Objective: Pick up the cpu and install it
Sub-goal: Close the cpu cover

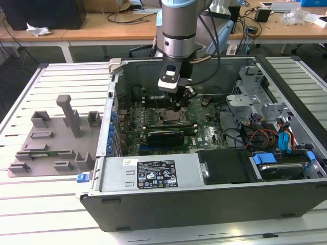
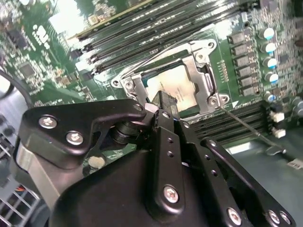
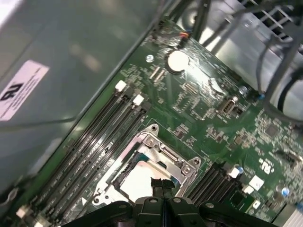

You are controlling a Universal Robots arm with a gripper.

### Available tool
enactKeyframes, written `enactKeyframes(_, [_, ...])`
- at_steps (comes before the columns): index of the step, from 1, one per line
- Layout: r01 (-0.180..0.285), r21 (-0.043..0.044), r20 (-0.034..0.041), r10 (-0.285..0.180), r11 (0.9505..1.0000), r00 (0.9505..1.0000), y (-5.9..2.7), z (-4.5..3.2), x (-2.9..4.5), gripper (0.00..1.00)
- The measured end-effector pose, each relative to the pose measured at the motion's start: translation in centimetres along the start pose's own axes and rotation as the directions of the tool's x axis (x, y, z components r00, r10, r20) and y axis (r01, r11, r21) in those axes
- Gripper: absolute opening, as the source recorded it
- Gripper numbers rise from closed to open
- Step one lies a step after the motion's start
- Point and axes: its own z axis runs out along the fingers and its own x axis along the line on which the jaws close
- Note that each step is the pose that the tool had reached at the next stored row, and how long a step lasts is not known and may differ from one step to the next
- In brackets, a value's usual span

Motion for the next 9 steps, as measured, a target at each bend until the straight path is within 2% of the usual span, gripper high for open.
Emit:
enactKeyframes(3, [0.065, -0.0030, 0.0019, -0.065, 0.9979, 0.9979, 0.00, 0.00, 0.00, 0.11])
enactKeyframes(6, [0.122, -0.0054, 0.0036, -0.122, 0.9925, 0.9925, 0.00, 0.01, 0.00, 0.11])
enactKeyframes(8, [0.180, -0.0078, 0.0057, -0.180, 0.9837, 0.9837, 0.00, 0.01, 0.00, 0.11])
enactKeyframes(9, [0.211, -0.0089, 0.0068, -0.211, 0.9775, 0.9775, 0.00, 0.01, 0.00, 0.11])
